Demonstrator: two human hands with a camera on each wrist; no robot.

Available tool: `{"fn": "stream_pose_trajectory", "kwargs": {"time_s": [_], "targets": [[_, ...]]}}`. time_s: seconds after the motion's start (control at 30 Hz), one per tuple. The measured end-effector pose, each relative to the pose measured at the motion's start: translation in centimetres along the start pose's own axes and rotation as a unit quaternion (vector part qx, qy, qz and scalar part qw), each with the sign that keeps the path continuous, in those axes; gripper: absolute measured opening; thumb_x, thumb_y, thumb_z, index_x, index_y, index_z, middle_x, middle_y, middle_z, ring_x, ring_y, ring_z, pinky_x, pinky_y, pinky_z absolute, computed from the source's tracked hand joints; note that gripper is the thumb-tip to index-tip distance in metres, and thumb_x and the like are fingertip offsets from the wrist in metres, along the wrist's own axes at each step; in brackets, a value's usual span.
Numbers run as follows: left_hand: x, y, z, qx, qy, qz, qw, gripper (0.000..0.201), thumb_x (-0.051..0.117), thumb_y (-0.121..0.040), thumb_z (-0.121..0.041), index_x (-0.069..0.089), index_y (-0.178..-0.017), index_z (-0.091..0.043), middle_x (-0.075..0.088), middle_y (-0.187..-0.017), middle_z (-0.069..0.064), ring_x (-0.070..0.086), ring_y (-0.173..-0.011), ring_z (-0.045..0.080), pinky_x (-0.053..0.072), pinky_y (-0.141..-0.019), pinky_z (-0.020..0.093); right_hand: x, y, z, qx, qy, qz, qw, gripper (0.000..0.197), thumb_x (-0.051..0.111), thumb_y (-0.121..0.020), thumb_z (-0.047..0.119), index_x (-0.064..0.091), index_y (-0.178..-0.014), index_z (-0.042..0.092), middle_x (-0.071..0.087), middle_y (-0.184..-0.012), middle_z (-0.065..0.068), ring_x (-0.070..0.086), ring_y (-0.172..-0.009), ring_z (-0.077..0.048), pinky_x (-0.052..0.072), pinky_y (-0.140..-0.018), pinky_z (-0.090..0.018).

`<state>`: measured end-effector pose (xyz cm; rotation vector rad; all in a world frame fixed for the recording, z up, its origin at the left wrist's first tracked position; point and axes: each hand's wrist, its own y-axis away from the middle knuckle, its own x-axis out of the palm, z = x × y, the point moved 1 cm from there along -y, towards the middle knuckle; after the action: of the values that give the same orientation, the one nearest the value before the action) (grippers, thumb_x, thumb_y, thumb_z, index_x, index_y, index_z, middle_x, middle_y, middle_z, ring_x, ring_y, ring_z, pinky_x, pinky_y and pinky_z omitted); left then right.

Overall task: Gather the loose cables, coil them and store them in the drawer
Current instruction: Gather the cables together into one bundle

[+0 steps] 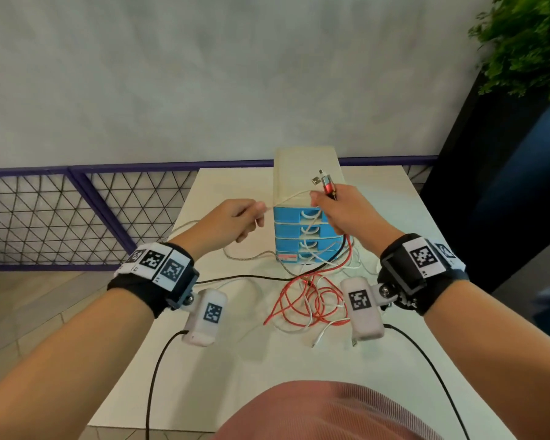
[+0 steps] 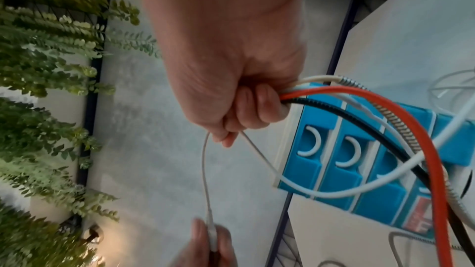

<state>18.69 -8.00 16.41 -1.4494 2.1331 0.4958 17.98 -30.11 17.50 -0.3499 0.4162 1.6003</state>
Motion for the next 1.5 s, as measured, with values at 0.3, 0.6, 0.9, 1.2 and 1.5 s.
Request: {"fn": "stream_pose_trajectory", "kwargs": {"time_s": [0.3,0.6,0.9,1.2,1.5], "targets": [[-1.3,-0.5,-0.2,0.053,-0.178,-0.055,0.981,0.011,0.063,-0.089,-0.021,0.071,-0.093,-0.016,0.065,-0.085,-0.001,0.055,-0.071,0.009,0.039,-0.065,0.016,-0.4,-0.9,-0.6,-0.004,-0.191,0.028,0.981,0.016,0.042,-0.101,0.014,0.058,-0.099,0.011,0.040,-0.063,0.002,0.040,-0.050,-0.010,0.035,-0.047,-0.021],[1.1,-1.5,-5.2,0.170,-0.053,-0.062,0.982,0.009,0.066,-0.086,-0.013,0.066,-0.091,-0.020,0.067,-0.088,-0.006,0.056,-0.074,-0.005,0.043,-0.070,0.007,1.9,0.7,0.9,-0.011,-0.218,0.140,0.966,0.029,0.038,-0.104,0.023,0.056,-0.110,0.001,0.069,-0.081,-0.011,0.070,-0.071,-0.022,0.057,-0.069,-0.031],[4.8,-1.5,-4.8,0.043,0.169,-0.026,0.984,0.032,0.044,-0.098,-0.032,0.050,-0.124,-0.014,0.057,-0.104,-0.005,0.056,-0.092,0.005,0.047,-0.084,0.017,1.0,1.0,0.8,0.049,-0.401,0.190,0.895,0.018,0.029,-0.092,0.005,0.042,-0.082,0.012,0.032,-0.062,0.001,0.031,-0.054,-0.013,0.029,-0.054,-0.026],[7.2,-1.5,-5.8,0.010,0.391,0.057,0.918,0.021,0.045,-0.099,-0.029,0.051,-0.115,-0.016,0.047,-0.078,0.002,0.043,-0.061,0.014,0.045,-0.062,0.027,0.8,1.2,0.2,0.027,-0.319,0.197,0.927,0.013,0.037,-0.090,0.008,0.048,-0.084,0.008,0.041,-0.063,-0.001,0.037,-0.056,-0.013,0.030,-0.058,-0.029],[6.7,-1.4,-4.5,0.021,0.327,0.102,0.939,0.037,0.040,-0.100,-0.026,0.049,-0.129,-0.006,0.063,-0.105,0.002,0.063,-0.091,0.012,0.053,-0.085,0.028,0.8,1.7,-0.8,0.044,-0.316,0.240,0.917,0.020,0.031,-0.086,-0.004,0.041,-0.081,0.012,0.036,-0.059,-0.001,0.033,-0.054,-0.014,0.027,-0.054,-0.028]]}}
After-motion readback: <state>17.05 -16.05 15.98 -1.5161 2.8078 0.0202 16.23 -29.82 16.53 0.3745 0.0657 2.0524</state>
